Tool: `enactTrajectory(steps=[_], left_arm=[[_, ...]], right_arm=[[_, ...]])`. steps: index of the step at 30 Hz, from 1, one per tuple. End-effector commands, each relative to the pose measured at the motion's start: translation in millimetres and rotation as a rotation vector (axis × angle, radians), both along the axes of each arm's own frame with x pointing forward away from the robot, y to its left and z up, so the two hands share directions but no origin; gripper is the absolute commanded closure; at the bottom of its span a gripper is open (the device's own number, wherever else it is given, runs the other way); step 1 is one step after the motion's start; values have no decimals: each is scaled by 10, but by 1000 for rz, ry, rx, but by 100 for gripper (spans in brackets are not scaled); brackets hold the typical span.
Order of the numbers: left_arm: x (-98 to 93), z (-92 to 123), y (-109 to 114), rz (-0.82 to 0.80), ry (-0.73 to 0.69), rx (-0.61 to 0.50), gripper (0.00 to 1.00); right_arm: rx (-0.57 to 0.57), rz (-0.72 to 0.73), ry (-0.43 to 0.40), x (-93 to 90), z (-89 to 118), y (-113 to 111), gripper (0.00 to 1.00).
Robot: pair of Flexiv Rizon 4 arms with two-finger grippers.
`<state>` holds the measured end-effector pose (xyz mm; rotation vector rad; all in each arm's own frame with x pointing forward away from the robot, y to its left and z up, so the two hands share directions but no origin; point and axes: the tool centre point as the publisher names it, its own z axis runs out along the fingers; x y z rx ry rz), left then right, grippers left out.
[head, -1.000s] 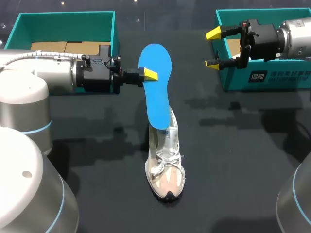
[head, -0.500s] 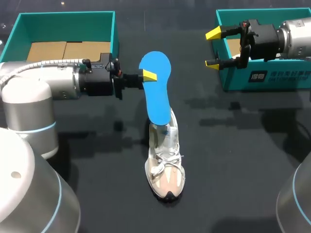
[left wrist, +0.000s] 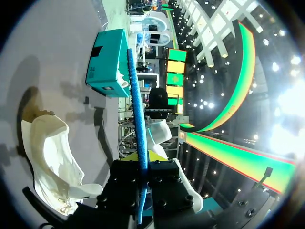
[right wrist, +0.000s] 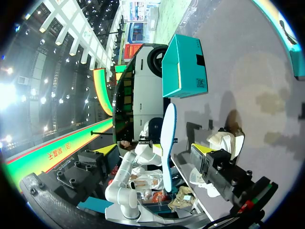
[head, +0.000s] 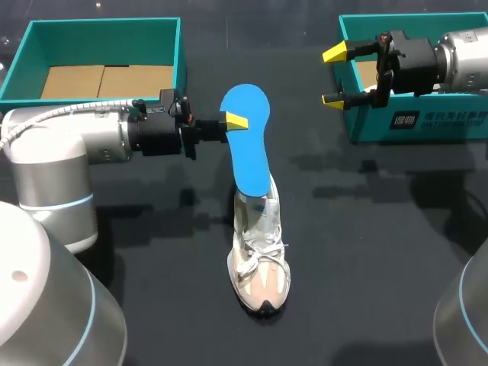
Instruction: Take the shoe out of the shoebox, open the shoe tongue, remove and reinsert the insole, then place the shoe into the shoebox
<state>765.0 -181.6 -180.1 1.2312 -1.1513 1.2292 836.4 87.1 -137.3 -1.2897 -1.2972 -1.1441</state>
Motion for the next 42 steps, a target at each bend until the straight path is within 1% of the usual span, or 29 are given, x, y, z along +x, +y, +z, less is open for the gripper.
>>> enactTrajectory(steps=[1, 3, 5, 7, 10, 12, 14, 19, 20, 23, 24, 26, 28, 32, 35, 42], left_arm=[[-3, -4, -4, 1, 0, 0, 100], [-3, -4, -4, 1, 0, 0, 100], [-3, -4, -4, 1, 0, 0, 100], [-3, -4, -4, 1, 0, 0, 100], [-3, -4, -4, 1, 0, 0, 100], [-3, -4, -4, 1, 0, 0, 100], [-3, -4, -4, 1, 0, 0, 100], [-3, -4, -4, 1, 0, 0, 100], [-3, -4, -4, 1, 0, 0, 100], [-3, -4, -4, 1, 0, 0, 100], [-3, -4, -4, 1, 0, 0, 100], [-3, -4, -4, 1, 0, 0, 100], [-3, -4, -4, 1, 0, 0, 100], [-3, -4, -4, 1, 0, 0, 100], [-3, -4, -4, 1, 0, 0, 100], [-3, -4, -4, 1, 0, 0, 100]], right_arm=[[-4, -1, 1, -8, 4, 5, 0], [-4, -1, 1, -8, 4, 5, 0], [-109, 4, 12, 9, 94, 27, 0], [-161, -1, 29, 16, 158, 44, 0], [-266, -15, 63, 19, 268, 66, 0], [-356, -33, 104, 22, 347, 84, 0], [-419, -42, 118, 34, 423, 97, 0], [-633, -80, 193, 75, 604, 135, 0], [-661, -88, 196, 82, 639, 145, 0], [-797, -135, 228, 84, 761, 191, 0], [-840, -146, 227, 81, 810, 211, 0], [-957, -178, 240, 68, 908, 269, 0], [-1043, -201, 239, 54, 995, 338, 0], [-1218, -228, 275, 69, 1119, 509, 0], [-1296, -243, 286, 74, 1159, 629, 0], [-1400, -246, 303, 86, 1182, 788, 0]])
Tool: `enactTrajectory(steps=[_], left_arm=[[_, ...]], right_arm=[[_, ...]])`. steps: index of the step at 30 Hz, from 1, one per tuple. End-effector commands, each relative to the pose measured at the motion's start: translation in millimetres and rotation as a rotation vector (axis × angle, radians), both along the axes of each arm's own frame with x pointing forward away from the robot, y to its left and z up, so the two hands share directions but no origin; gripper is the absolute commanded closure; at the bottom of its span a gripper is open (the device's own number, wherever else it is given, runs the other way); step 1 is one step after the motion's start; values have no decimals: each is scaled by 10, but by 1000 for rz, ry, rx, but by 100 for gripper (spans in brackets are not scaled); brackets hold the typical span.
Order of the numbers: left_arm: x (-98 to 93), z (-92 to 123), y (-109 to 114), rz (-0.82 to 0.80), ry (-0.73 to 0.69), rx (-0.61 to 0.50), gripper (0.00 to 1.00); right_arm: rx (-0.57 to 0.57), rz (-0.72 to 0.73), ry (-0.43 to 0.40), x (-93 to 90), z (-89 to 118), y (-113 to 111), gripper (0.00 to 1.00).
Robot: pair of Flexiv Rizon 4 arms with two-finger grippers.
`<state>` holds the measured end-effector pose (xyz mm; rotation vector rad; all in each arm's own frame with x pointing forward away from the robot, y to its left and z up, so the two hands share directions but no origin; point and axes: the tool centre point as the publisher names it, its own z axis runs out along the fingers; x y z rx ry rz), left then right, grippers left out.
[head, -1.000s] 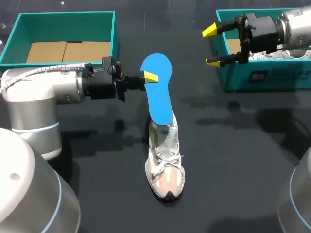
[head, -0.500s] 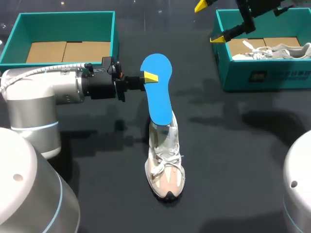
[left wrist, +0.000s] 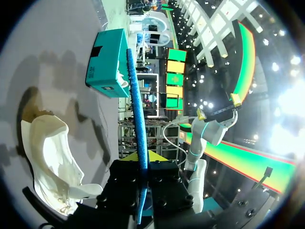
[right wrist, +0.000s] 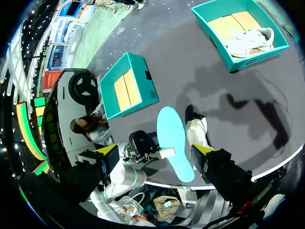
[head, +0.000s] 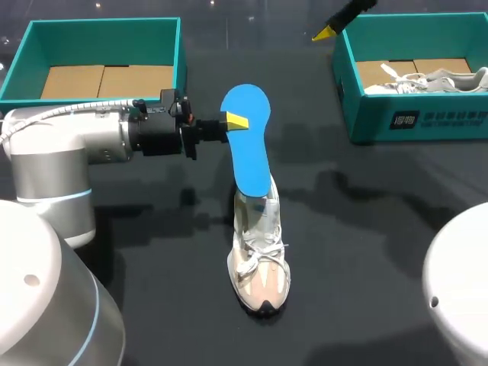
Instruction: Take the shoe out of the shoebox, open the shoe tongue, remove and reinsert the insole, then place the shoe into the shoebox
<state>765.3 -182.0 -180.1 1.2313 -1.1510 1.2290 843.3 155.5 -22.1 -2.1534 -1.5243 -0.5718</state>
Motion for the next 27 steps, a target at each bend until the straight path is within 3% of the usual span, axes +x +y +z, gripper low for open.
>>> enactTrajectory(steps=[1, 15, 27], left_arm=[[-6, -3, 0, 1, -1, 0, 100], [-6, -3, 0, 1, -1, 0, 100], [-6, -3, 0, 1, -1, 0, 100]], right_arm=[[-569, 6, 151, 22, 31, 125, 0], [-676, 126, 83, 42, 51, 550, 0], [-717, 137, 37, 8, 30, 786, 0]])
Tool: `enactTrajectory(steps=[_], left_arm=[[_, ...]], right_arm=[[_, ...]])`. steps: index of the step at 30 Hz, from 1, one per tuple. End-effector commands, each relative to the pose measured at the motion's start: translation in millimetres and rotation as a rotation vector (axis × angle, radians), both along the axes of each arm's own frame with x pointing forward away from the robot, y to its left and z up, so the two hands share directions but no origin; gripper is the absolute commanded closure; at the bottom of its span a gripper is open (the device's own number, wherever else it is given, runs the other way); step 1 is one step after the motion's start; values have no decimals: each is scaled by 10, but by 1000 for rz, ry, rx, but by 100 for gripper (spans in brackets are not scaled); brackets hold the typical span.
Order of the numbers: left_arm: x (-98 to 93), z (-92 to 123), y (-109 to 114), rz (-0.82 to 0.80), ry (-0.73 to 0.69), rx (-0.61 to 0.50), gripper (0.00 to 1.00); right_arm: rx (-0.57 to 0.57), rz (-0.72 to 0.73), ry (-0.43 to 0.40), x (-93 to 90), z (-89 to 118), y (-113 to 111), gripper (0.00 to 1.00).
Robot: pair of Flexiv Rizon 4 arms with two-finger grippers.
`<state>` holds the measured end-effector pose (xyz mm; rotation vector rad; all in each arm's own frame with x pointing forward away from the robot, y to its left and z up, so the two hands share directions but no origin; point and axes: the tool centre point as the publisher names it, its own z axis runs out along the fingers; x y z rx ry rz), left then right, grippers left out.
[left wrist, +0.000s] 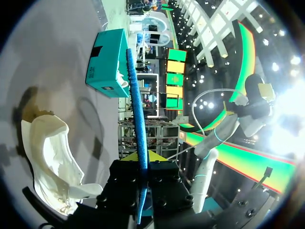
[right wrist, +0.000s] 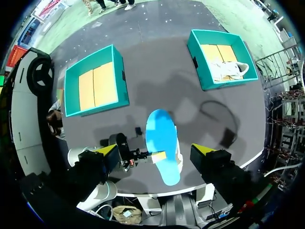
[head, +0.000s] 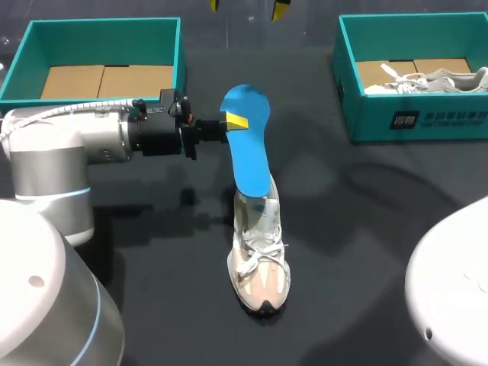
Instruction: Take the shoe out of the shoebox, open the shoe tongue, remove and reinsert the insole, then place the shoe into the shoebox
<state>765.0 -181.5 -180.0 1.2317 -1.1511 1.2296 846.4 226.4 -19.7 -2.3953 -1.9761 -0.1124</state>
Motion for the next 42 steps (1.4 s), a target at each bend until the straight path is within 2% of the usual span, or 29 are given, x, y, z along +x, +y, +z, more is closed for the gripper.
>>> enactTrajectory(steps=[1, 7, 18, 33, 42], left_arm=[[-3, -4, -5, 1, 0, 0, 100], [-3, -4, -5, 1, 0, 0, 100], [-3, -4, -5, 1, 0, 0, 100], [-3, -4, -5, 1, 0, 0, 100], [-3, -4, -5, 1, 0, 0, 100]], right_arm=[[-173, 1, 16, -30, 3, 88, 0], [-102, 21, -8, -45, -30, 107, 0], [133, -1, -81, -72, -42, -191, 0], [494, -51, -99, -48, -152, -612, 0], [711, -50, -117, -97, -355, -836, 0]])
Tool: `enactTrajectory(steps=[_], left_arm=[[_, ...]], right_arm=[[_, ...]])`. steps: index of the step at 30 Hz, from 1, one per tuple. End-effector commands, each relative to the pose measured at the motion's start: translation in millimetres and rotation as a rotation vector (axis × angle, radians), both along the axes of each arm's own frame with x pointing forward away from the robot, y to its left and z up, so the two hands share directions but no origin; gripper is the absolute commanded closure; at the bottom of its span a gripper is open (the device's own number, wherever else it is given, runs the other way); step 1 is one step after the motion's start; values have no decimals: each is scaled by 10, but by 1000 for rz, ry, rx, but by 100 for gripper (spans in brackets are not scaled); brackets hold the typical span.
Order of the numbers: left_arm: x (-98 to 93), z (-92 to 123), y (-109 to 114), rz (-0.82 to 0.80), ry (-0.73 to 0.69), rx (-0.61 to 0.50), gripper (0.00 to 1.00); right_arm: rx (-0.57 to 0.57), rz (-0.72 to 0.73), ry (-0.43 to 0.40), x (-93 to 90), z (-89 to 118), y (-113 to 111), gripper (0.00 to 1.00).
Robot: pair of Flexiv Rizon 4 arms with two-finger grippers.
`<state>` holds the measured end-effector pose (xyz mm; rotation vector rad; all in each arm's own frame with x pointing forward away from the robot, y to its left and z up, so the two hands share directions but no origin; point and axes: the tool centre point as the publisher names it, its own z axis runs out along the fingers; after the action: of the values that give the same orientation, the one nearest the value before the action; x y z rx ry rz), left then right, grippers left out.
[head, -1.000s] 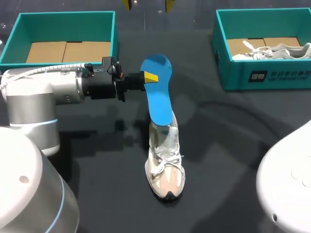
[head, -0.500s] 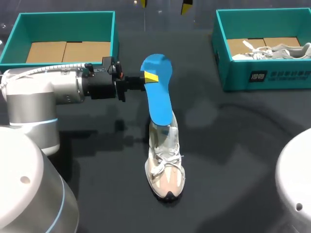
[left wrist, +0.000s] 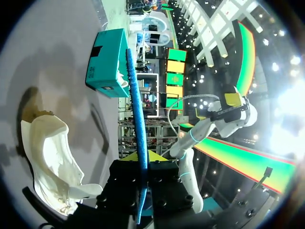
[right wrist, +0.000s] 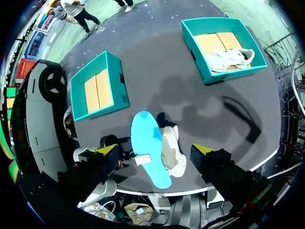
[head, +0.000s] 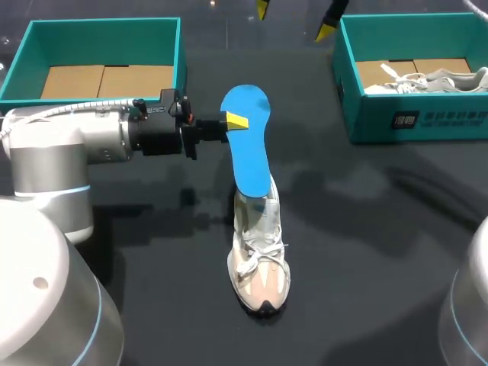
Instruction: Take the shoe out of the shoebox, open the shoe tongue, remove and reinsert the insole, then place the shoe into the shoebox
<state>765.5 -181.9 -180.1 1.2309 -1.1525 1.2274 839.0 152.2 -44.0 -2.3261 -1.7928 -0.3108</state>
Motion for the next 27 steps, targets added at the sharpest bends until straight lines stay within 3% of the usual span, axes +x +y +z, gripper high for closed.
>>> enactTrajectory(steps=[1, 15, 27], left_arm=[[-9, -3, -1, 3, -1, -1, 100], [-9, -3, -1, 3, -1, -1, 100], [-9, -3, -1, 3, -1, -1, 100]], right_arm=[[514, 6, -134, -31, -132, -105, 0], [757, 7, -214, -140, -481, -254, 0], [861, 21, -230, -150, -762, -217, 0]])
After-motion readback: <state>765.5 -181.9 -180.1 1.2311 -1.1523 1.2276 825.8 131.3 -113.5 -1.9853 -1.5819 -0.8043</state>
